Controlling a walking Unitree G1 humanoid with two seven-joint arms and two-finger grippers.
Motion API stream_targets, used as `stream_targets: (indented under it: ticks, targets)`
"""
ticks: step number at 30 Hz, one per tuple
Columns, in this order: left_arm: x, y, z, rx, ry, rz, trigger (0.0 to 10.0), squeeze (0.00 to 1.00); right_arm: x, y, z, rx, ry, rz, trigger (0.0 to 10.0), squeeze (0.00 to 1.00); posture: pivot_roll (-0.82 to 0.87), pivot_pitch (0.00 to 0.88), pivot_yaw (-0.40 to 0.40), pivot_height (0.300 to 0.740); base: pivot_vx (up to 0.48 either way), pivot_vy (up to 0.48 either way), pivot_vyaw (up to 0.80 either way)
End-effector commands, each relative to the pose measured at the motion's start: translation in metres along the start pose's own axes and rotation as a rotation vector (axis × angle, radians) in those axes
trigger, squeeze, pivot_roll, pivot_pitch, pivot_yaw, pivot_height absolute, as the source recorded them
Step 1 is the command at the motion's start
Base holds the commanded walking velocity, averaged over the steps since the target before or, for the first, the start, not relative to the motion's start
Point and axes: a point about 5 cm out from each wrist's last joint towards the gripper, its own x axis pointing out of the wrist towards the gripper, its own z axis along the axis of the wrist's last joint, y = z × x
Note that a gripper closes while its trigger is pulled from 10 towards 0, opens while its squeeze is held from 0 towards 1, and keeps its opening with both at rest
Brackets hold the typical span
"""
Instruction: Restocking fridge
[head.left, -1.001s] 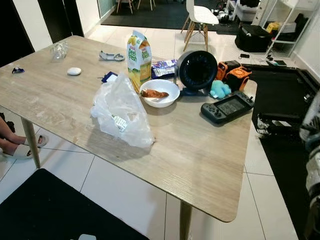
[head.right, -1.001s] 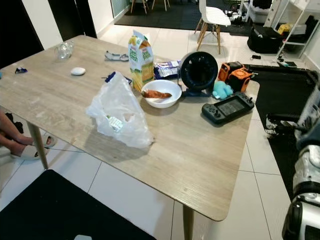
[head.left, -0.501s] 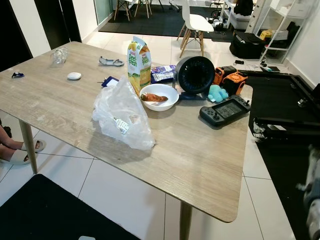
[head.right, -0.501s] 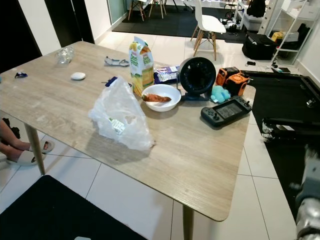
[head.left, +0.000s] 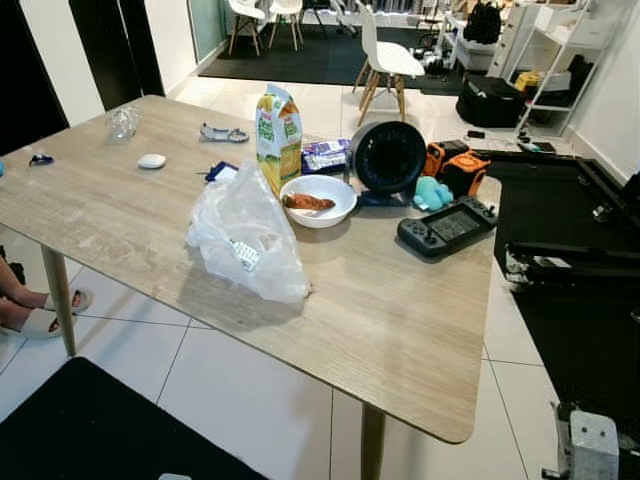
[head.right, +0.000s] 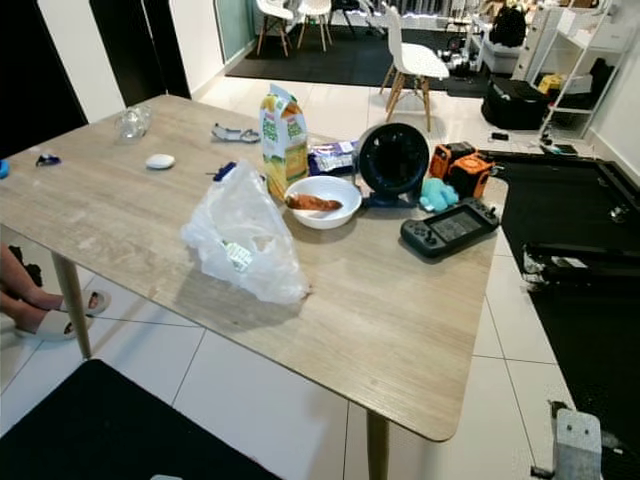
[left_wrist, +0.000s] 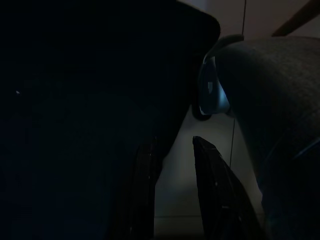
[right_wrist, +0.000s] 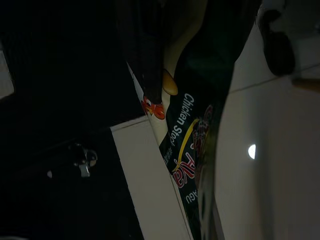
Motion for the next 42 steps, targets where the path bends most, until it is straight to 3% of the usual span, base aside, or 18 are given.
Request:
stream_targets:
  ticks: [1, 6, 14, 32, 42]
  targets:
    - [0.006, -0.022, 0.0, 0.0, 0.004, -0.065, 10.0, 0.0, -0.003, 0.014, -0.013, -0.049, 0.046, 0.053, 10.0, 0.0, 0.09, 0.0, -0.055, 0.74, 0.0, 0.0, 0.0]
    - [0.006, -0.023, 0.001, -0.003, 0.005, -0.068, 10.0, 0.0, -0.009, 0.03, -0.036, -0.108, 0.113, 0.111, 10.0, 0.0, 0.09, 0.0, -0.055, 0.74, 0.0, 0.0, 0.0]
    - [0.007, -0.024, 0.003, -0.004, 0.001, -0.066, 10.0, 0.0, -0.015, 0.045, -0.05, -0.171, 0.155, 0.181, 10.0, 0.0, 0.09, 0.0, -0.058, 0.74, 0.0, 0.0, 0.0]
    - [0.008, -0.027, 0.002, -0.007, 0.014, -0.058, 10.0, 0.0, -0.019, 0.066, -0.054, -0.262, 0.167, 0.259, 10.0, 0.0, 0.08, 0.0, -0.063, 0.74, 0.0, 0.0, 0.0]
    - [0.008, -0.025, 0.003, 0.002, 0.015, -0.053, 10.0, 0.0, -0.019, 0.065, -0.054, -0.282, 0.169, 0.265, 10.0, 0.0, 0.08, 0.0, -0.063, 0.74, 0.0, 0.0, 0.0]
